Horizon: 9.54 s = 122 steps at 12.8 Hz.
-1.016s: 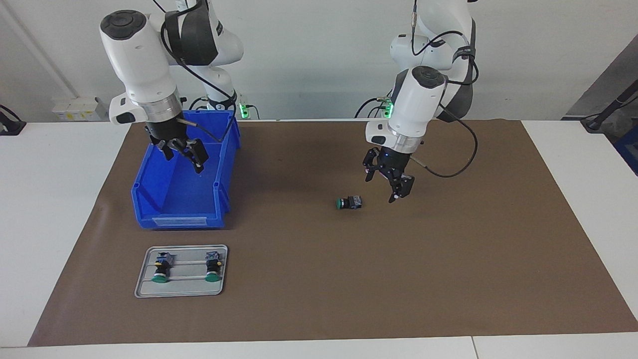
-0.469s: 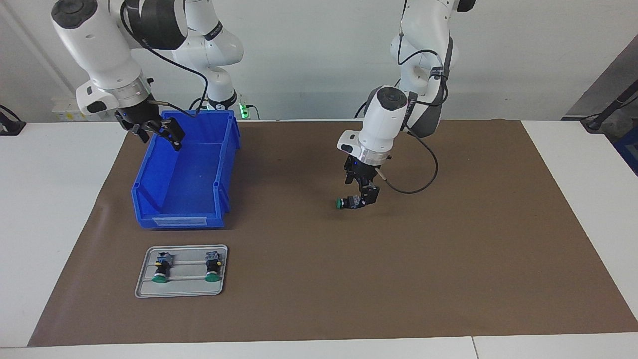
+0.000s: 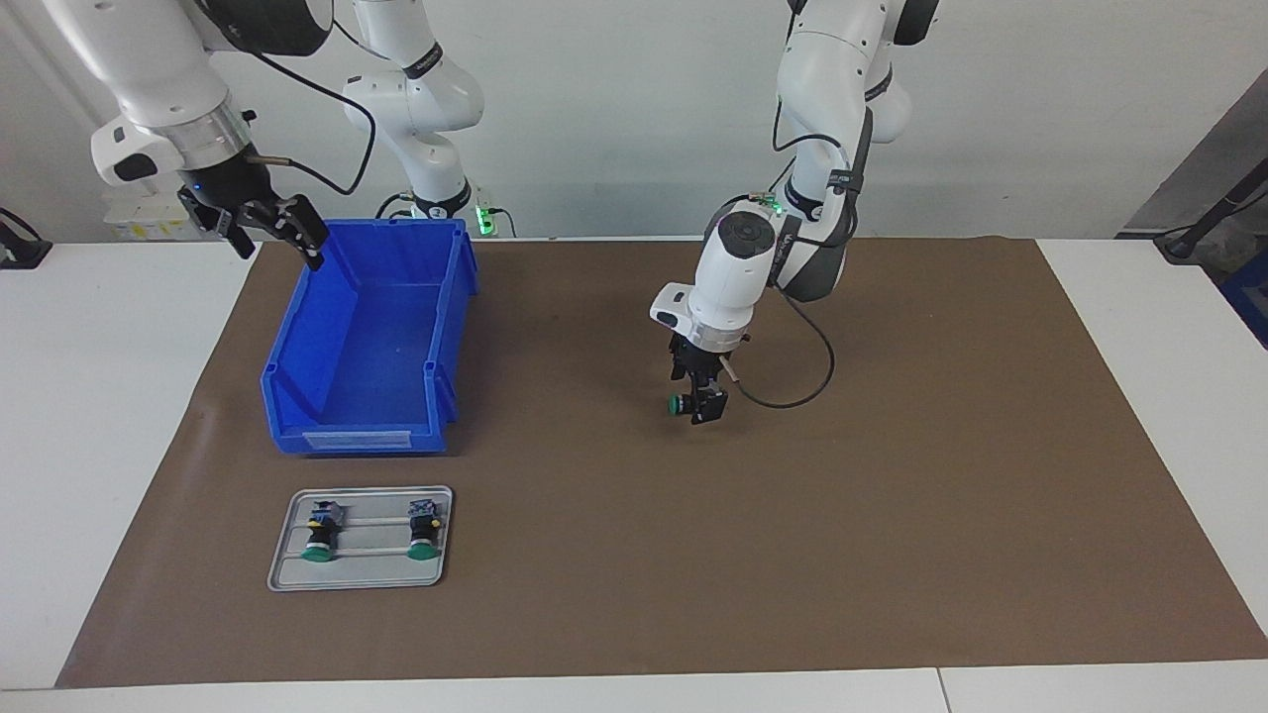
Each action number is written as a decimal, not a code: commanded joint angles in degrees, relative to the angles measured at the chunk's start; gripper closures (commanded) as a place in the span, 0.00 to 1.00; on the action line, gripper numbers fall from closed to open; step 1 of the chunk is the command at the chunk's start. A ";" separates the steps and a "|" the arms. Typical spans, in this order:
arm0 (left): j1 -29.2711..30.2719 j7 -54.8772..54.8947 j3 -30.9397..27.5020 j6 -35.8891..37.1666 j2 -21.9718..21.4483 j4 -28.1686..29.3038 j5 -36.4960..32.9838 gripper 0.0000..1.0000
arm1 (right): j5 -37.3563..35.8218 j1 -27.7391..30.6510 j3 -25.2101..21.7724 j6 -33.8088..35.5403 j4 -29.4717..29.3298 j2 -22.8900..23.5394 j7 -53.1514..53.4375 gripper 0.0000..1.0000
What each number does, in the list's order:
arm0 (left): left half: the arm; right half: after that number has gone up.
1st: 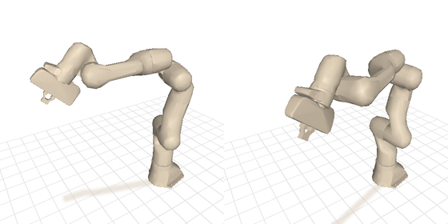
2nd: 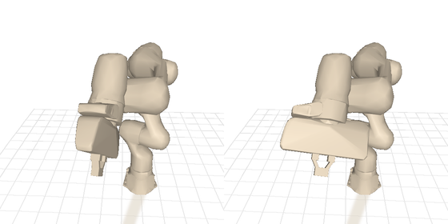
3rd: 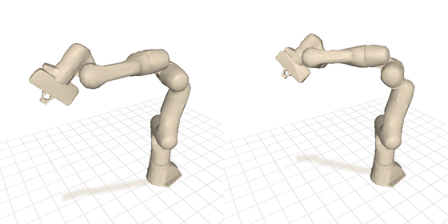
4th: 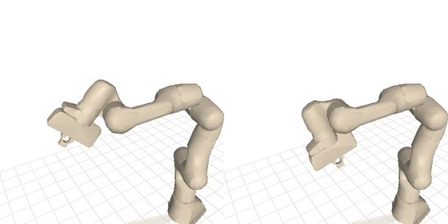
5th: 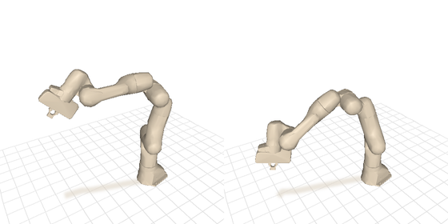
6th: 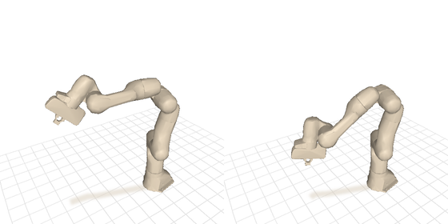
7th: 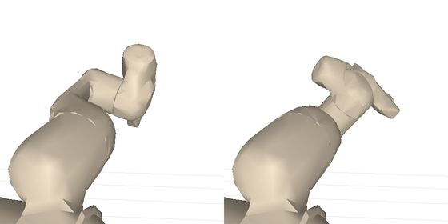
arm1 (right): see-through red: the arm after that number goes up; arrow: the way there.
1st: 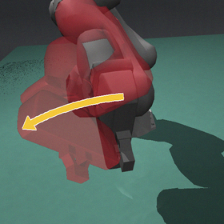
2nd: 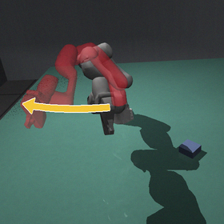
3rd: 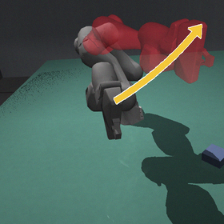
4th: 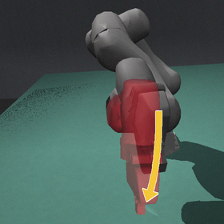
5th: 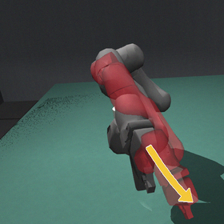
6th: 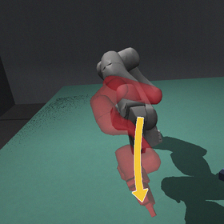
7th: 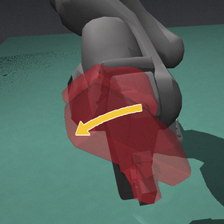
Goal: Place and press button with both arms
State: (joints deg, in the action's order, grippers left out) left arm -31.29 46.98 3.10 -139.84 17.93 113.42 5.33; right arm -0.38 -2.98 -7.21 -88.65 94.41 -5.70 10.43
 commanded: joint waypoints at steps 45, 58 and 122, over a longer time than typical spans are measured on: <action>12.12 21.62 -0.20 2.20 -2.19 -2.86 31.53 1.00 | 1.17 0.87 2.64 2.34 -3.53 1.65 -2.25 0.00; 28.82 54.44 -0.55 19.25 -9.67 8.21 59.97 1.00 | 1.25 0.87 2.64 2.69 -3.62 0.86 -2.34 0.00; 15.56 98.83 -0.90 20.22 -7.03 25.36 99.61 0.90 | 1.26 0.87 2.64 2.69 -3.62 0.86 -2.34 0.00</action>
State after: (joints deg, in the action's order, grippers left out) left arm -14.67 143.97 3.31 -118.27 11.37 137.58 104.10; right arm -0.38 -1.98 -4.15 -86.54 90.52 -4.19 9.58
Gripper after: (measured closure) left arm 0.599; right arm 0.000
